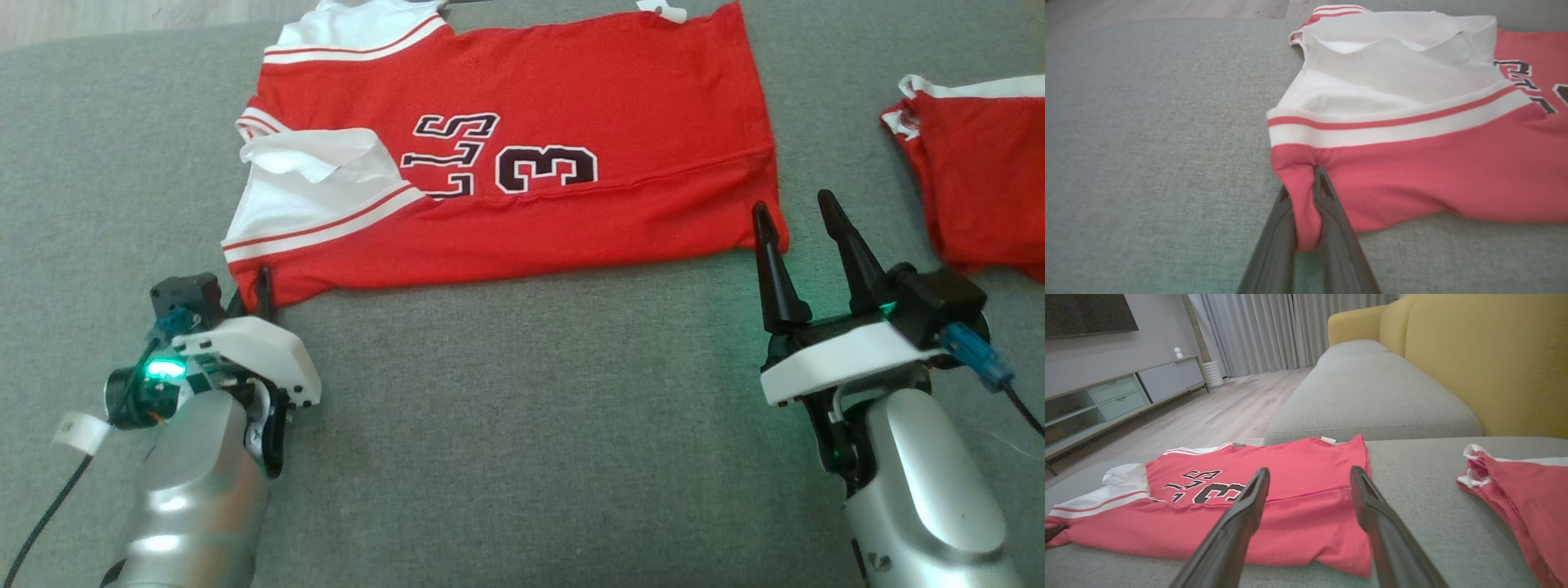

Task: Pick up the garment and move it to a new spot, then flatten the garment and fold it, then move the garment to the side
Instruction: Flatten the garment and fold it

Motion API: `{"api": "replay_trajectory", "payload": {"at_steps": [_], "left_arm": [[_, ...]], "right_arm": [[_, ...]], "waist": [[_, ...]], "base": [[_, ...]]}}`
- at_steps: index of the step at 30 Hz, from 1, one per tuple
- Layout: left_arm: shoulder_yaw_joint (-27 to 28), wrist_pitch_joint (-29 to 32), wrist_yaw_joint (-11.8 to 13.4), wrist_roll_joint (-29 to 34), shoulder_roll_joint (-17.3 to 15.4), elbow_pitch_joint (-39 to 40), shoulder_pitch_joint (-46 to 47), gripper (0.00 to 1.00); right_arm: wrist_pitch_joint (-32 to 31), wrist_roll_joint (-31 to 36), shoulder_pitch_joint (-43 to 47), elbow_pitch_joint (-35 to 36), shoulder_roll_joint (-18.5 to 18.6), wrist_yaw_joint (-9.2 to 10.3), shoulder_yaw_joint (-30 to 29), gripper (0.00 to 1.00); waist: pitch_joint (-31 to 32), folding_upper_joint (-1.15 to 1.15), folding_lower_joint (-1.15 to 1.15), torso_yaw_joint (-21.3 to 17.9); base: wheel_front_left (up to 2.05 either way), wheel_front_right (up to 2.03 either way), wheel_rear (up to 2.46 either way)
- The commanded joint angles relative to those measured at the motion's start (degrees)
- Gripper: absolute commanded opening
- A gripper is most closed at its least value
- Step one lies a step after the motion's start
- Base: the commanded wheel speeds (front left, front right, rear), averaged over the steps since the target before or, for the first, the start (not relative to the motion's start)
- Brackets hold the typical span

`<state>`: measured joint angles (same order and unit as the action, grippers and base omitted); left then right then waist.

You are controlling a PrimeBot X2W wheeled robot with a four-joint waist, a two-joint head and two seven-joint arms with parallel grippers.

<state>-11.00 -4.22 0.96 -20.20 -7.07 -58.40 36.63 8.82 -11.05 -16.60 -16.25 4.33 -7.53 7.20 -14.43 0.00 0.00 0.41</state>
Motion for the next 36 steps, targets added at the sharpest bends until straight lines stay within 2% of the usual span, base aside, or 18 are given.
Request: {"api": "replay_trajectory", "payload": {"at_steps": [1, 6, 11, 20, 24, 29, 30, 31, 32, 36], "left_arm": [[1.4, -0.7, 0.0, -0.4, -2.1, -0.2, 0.7, 0.0], [1.1, -5.8, -0.6, -0.2, -2.3, 1.1, 2.9, 0.0], [-1.4, -9.2, -2.5, 1.9, -2.2, 5.2, 4.5, 0.0], [-5.1, -9.4, -3.7, 4.2, -1.7, 9.8, 4.9, 0.0], [-5.6, -9.1, -3.7, 4.1, -1.6, 11.0, 4.7, 0.0], [-6.1, -8.6, -3.7, 3.9, -1.4, 11.8, 4.2, 0.0], [-6.2, -8.5, -3.7, 3.8, -1.4, 12.0, 4.1, 0.0], [-6.2, -8.4, -3.7, 3.7, -1.4, 12.1, 4.0, 0.0], [-6.2, -8.3, -3.6, 3.6, -1.5, 12.1, 3.9, 0.0], [-6.0, -7.9, -3.4, 3.0, -1.8, 12.1, 3.1, 0.0]], "right_arm": [[-0.4, 0.4, -2.0, 1.5, -0.8, 0.04, 1.4, 1.0], [-4.2, 1.9, -3.4, -1.7, -0.9, 0.04, -0.5, 1.0], [-9.9, 3.8, -6.2, -7.7, -1.3, 0.04, -6.8, 1.0], [-14.8, -0.5, -12.6, -21.1, -1.4, 0.04, -10.4, 1.0], [-14.6, -0.2, -15.8, -27.6, -1.4, 0.04, -12.1, 1.0], [-14.1, -1.3, -18.3, -33.4, -1.4, 0.04, -10.7, 1.0], [-13.9, -1.2, -18.7, -34.6, -1.4, 0.04, -10.1, 0.85], [-13.6, -1.3, -19.2, -35.5, -1.4, 0.04, -9.4, 0.38], [-13.2, -1.5, -19.7, -36.4, -1.4, 0.04, -8.9, 0.0], [-9.7, 0.5, -21.2, -38.1, -1.5, 0.04, -8.4, 0.0]], "waist": [[0.1, 0.0, 0.0, 0.3], [0.6, 0.0, 0.0, 1.5], [1.0, 0.0, 0.0, 3.1], [0.9, 0.0, 0.0, 5.0], [0.6, 0.0, 0.0, 5.5], [0.3, 0.0, 0.0, 6.0], [0.2, 0.0, 0.0, 6.1], [0.2, 0.0, 0.0, 6.1], [0.2, 0.0, 0.0, 6.1], [0.7, 0.0, 0.0, 5.7]], "base": [[0.0, 0.0, 0.0], [0.0, 0.0, 0.0], [0.0, 0.0, 0.0], [0.0, 0.0, 0.0], [0.0, 0.0, 0.0], [0.0, 0.0, 0.0], [0.0, 0.0, 0.0], [0.0, 0.0, 0.0], [0.0, 0.0, 0.0], [0.0, 0.0, 0.0]]}}
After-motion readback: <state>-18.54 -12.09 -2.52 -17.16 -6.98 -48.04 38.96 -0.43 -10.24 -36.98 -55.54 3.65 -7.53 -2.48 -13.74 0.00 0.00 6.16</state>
